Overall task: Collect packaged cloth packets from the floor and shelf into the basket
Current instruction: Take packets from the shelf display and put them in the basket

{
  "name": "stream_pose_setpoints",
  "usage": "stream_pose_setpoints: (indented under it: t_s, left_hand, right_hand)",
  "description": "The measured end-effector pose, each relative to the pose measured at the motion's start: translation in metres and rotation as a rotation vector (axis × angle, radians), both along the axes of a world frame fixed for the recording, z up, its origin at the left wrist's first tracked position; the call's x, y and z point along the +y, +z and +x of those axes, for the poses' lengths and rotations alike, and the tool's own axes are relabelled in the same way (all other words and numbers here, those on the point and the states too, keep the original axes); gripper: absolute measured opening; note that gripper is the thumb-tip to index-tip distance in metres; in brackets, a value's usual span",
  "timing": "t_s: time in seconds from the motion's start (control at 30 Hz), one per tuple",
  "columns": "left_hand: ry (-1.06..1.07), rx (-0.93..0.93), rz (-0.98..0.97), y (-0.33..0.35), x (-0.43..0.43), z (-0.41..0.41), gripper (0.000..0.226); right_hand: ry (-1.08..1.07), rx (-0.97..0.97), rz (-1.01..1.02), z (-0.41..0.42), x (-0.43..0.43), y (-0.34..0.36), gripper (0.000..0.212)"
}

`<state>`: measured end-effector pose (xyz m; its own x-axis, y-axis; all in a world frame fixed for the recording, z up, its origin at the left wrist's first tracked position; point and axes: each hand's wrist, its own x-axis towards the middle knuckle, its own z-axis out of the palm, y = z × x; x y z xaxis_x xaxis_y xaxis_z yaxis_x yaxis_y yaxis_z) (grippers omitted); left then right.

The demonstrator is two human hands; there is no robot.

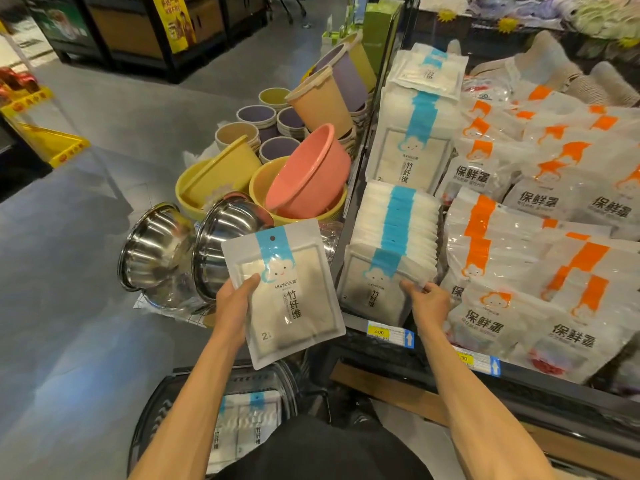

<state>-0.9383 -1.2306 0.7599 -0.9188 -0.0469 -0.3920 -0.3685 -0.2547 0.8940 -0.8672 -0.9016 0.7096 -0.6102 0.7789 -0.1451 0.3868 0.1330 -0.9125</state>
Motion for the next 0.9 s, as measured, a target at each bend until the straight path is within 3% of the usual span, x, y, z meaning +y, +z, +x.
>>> stream_pose_setpoints:
  t_s: [0.2,0.33,0.8,0.9]
  left_hand:
    - [-0.011,-0.015,0.034,-0.007,0.001,-0.003,0.015]
    - [-0.006,-0.028,0.027,-0.012,-0.001,-0.003,0.014]
    - [-0.047,-0.033,0.025,-0.013,0.005,-0.001,0.021]
    - [-0.065,-0.026,0.041,-0.010,0.007,0.001,0.019]
  right_hand:
    - [0.035,-0.128,0.150,-0.002,0.006,0.004,0.027]
    - [0.061,-0.169,0.274,0.002,0.008,0.010,0.019]
    - [-0.043,-0.142,0.171,0.007,0.004,0.005,0.029]
    - [-0.072,-0.094,0.163,0.011,0.002,0.008,0.021]
